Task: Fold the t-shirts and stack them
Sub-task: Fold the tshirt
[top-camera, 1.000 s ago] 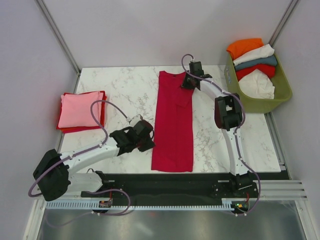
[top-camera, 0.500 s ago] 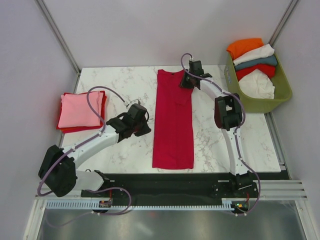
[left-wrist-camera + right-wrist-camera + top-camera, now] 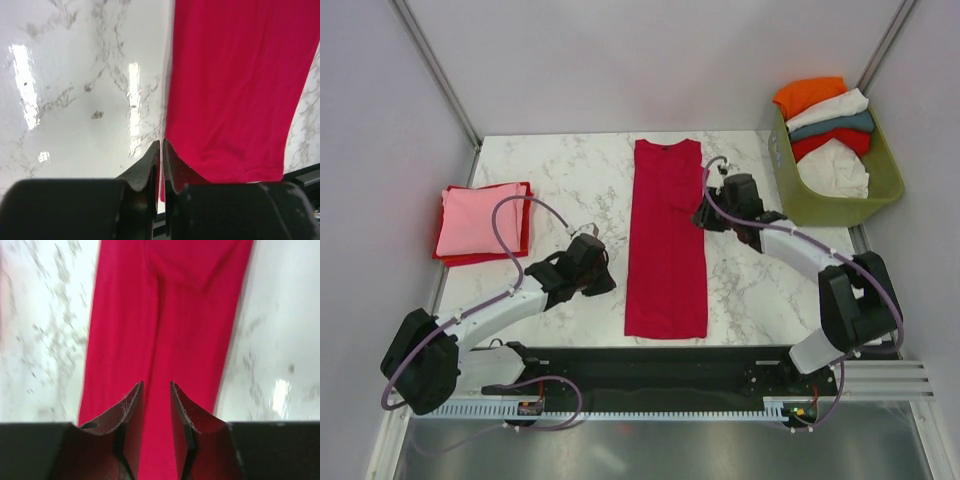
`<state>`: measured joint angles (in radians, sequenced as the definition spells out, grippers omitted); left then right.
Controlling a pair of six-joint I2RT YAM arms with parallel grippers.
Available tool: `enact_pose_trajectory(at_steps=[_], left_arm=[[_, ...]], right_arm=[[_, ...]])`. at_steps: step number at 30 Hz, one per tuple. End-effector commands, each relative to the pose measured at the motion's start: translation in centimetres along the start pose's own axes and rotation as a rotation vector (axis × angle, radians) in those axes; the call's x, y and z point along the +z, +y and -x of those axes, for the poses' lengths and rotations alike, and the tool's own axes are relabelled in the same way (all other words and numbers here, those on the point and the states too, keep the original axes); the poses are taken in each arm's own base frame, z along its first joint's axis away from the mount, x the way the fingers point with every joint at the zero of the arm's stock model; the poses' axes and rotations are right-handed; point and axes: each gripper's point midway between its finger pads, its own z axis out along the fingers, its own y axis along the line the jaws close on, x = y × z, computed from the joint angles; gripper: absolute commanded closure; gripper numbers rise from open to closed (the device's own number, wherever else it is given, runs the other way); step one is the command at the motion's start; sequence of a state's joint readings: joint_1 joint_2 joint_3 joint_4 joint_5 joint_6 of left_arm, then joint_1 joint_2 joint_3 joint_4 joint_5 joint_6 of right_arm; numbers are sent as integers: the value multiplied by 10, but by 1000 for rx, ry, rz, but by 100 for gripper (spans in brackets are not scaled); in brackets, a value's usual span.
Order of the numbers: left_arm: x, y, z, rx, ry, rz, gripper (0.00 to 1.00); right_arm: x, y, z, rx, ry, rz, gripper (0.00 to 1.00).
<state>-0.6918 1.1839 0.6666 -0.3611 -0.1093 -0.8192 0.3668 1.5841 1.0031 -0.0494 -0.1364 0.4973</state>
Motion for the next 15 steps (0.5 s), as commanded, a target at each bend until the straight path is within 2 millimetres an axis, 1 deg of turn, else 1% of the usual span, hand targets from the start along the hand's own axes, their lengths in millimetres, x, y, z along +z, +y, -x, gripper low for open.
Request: enact_pose_trajectory(at_steps=[1, 2, 3, 4, 5, 6, 7, 8, 9, 10, 11, 12, 13, 15], left_arm=[[-6, -14, -10, 34, -7, -105, 88], [-5, -10, -20, 30, 17, -107, 86], [-6, -10, -25, 30, 27, -118, 85], [-6, -10, -30, 32, 41, -125, 83], [-7, -9, -37, 25, 62, -134, 80], [-7, -10, -39, 22, 65, -143, 79], [-7, -9, -45, 29, 75, -145, 77], [-9, -14, -52, 31, 101, -171, 75], [-10, -15, -55, 38, 110, -180, 73], [-10, -16, -61, 51, 125, -183, 72], [-11, -16, -63, 59, 132, -188, 68], [-11, -16, -66, 64, 140, -189, 66], [-10, -14, -71, 69, 149, -185, 64], [-10, -13, -78, 68, 174, -189, 63]], right_arm=[[-29, -5, -58, -25, 78, -14, 64], [-38, -7, -70, -38, 92, -23, 64], [-49, -15, -99, -43, 150, -44, 63], [-65, -9, -97, -47, 124, -17, 61], [-72, -11, -106, -42, 134, -17, 61], [-81, -19, -129, -9, 181, -34, 60], [-92, -11, -133, 6, 178, 12, 58], [-97, -10, -143, 24, 192, 28, 57], [-102, -14, -164, 59, 238, 22, 56], [-109, -10, -168, 75, 236, 43, 57], [-113, -9, -175, 86, 251, 54, 57], [-117, -14, -188, 96, 280, 42, 57], [-122, -10, -190, 109, 274, 55, 56], [-127, -13, -202, 129, 306, 43, 55]])
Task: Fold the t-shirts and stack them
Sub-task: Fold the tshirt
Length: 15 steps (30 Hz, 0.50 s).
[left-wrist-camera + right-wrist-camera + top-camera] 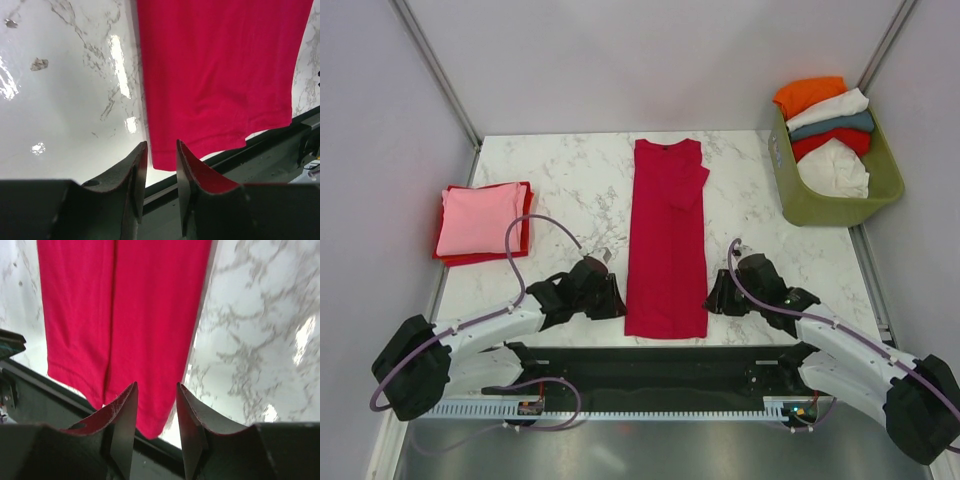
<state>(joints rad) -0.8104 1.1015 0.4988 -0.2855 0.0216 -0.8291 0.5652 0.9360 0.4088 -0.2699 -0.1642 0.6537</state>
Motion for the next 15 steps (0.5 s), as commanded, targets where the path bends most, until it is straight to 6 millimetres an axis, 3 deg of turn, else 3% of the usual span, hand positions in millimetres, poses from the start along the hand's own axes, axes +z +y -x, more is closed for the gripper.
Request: enact_pose_trajectory(at_steps=[1, 9, 15], left_arm=[[1, -10, -11, -13, 32, -56, 63], [3, -2, -32, -50, 77, -55, 63], [5, -3, -44, -67, 114, -73, 63]], right_arm=[[-5, 0, -25, 88, 72, 5, 55], [-9, -6, -60, 88, 210, -36, 55], [-5, -13, -72, 79, 245, -67, 56]])
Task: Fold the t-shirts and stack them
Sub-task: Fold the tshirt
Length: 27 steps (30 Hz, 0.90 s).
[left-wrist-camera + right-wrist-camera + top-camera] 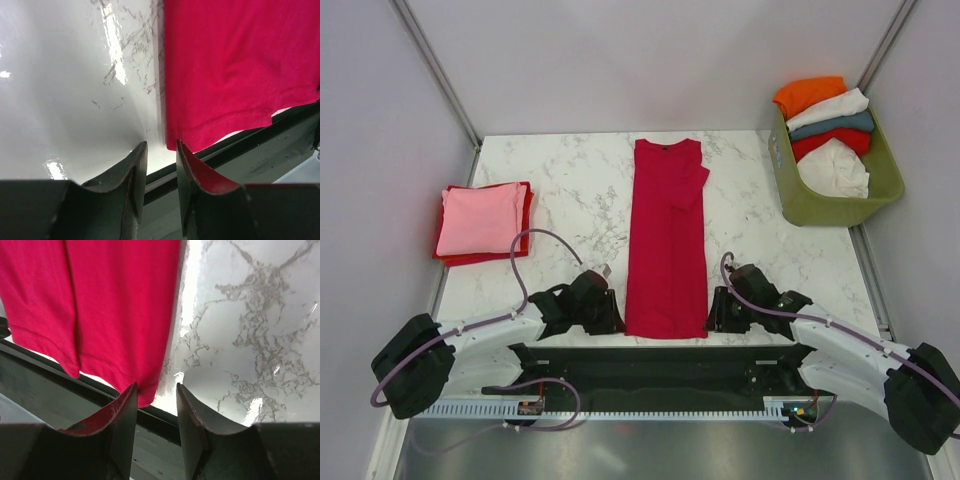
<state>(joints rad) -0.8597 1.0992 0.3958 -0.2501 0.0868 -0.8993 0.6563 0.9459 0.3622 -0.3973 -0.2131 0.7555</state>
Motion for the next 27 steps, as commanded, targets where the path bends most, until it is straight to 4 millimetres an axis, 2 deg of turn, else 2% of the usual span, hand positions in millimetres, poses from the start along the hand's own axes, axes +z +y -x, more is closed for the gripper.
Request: enact_pose_trajectory(at_steps=[1, 5, 9, 15, 20, 22, 27], left_arm=[[0, -15, -3, -32, 11, -69, 63], [2, -16, -6, -37, 19, -82, 63], [4, -14, -9, -35, 36, -74, 63], [1, -15, -7, -50, 19, -86, 62], [2, -17, -7, -66, 20, -93, 60], [2, -21, -6, -74, 14, -115, 54], [1, -27, -2, -87, -5, -141, 49]], right_arm=[[4, -5, -9, 16, 28, -19, 56], [9, -3, -11, 15, 30, -11, 57], [12, -11, -16, 9, 44, -54, 75], [11, -9, -16, 8, 41, -47, 92], [10, -6, -14, -1, 32, -40, 98], [10, -6, -14, -2, 34, -41, 99], [10, -6, -14, -8, 30, -41, 99]])
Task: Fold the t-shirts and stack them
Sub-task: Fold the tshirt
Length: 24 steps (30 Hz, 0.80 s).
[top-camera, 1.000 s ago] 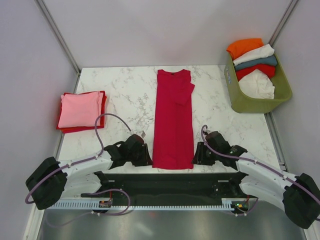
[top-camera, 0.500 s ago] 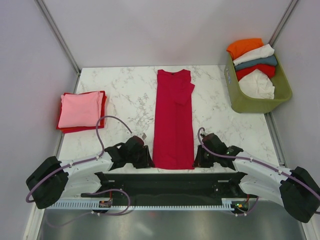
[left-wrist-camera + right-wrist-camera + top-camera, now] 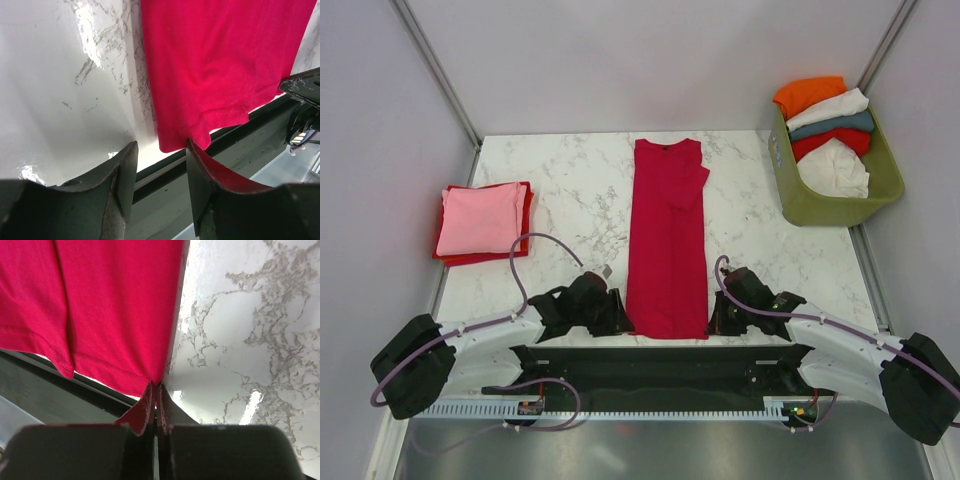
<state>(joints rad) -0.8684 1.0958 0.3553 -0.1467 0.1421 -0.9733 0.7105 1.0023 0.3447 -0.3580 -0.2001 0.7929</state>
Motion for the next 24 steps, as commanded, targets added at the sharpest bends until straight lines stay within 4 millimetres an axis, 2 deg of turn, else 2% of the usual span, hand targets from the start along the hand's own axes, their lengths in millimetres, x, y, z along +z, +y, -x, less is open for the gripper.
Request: enact_pose_trajectory(at_steps=[1, 10, 12, 17, 21, 24], left_arm=[[-2, -12, 3, -28, -19, -56, 48], [-9, -17, 12, -69, -91, -92, 57], [-12, -17, 14, -85, -117, -118, 57], [-12, -13, 16, -92, -130, -100, 41], [-1, -9, 8, -85, -63, -53, 41], [7, -4, 2, -84, -15, -16, 46]], right_arm=[[0, -6, 0, -8, -15, -25, 99], [2, -7, 0, -11, -17, -31, 99], [1, -6, 1, -13, -20, -28, 100], [2, -7, 1, -13, -20, -28, 100], [3, -6, 1, -18, -16, -31, 100], [3, -5, 2, -17, -17, -28, 100]])
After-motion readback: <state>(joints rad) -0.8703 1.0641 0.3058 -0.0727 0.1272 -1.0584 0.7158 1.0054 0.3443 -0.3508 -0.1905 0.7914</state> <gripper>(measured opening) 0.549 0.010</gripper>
